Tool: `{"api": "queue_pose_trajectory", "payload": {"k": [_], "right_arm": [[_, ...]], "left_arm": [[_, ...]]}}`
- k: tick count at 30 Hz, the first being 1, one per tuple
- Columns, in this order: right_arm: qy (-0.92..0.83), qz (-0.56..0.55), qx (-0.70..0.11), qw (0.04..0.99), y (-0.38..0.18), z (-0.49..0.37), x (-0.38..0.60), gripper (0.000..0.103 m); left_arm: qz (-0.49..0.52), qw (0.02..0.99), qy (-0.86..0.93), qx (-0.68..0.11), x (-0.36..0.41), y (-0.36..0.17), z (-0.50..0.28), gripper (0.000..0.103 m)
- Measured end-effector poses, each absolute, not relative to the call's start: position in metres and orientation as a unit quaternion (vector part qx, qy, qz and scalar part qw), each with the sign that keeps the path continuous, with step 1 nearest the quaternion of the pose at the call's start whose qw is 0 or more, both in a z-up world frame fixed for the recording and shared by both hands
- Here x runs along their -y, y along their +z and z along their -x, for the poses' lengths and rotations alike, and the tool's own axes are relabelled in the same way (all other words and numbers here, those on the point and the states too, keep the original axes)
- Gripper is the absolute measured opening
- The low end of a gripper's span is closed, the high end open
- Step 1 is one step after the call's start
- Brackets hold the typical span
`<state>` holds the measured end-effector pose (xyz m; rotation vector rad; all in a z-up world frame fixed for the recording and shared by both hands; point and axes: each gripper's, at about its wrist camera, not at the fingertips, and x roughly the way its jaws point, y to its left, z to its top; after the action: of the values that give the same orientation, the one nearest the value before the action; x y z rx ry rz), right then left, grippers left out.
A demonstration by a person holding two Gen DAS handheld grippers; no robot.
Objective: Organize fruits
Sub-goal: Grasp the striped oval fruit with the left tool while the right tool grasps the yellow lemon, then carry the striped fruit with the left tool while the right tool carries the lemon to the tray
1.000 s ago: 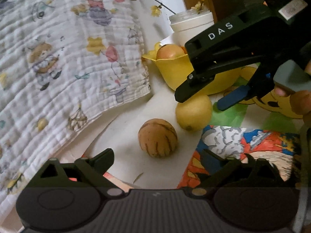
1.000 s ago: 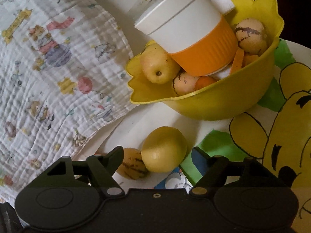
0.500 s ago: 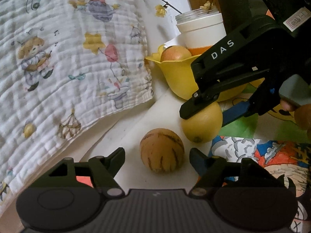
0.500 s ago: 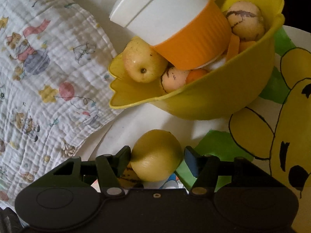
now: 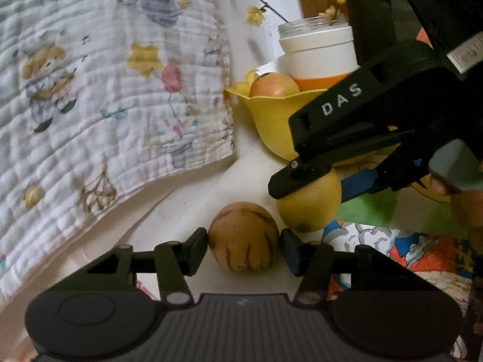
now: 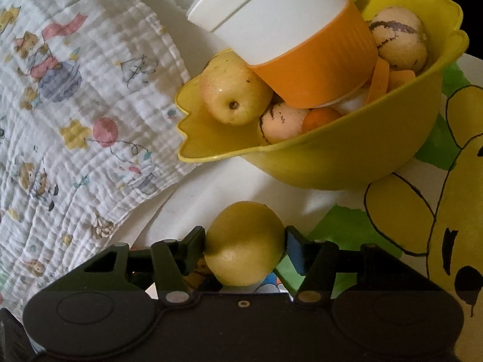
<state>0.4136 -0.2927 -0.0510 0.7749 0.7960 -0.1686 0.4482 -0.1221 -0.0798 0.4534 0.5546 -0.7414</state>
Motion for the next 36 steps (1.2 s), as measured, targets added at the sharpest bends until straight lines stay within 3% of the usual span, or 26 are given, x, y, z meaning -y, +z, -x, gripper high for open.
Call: {"api": "queue_pose_trajectory", "payload": {"k": [18,36], "right_arm": [[-0.058,-0.385,-0.399,0.830,-0.047,-0.395,0.299,0.058],[0.013,-0.398,-0.423,0.814,-0.014,-0.306,0.311,0.058]], "left_arm": [[-0.120,0.889,-0.294,-0.329,0.089,-0.064,-0.426,0.056],[-0.084,0.892,-0.319,-0.310,0.071,-0.016,-0.334,0.056]]}}
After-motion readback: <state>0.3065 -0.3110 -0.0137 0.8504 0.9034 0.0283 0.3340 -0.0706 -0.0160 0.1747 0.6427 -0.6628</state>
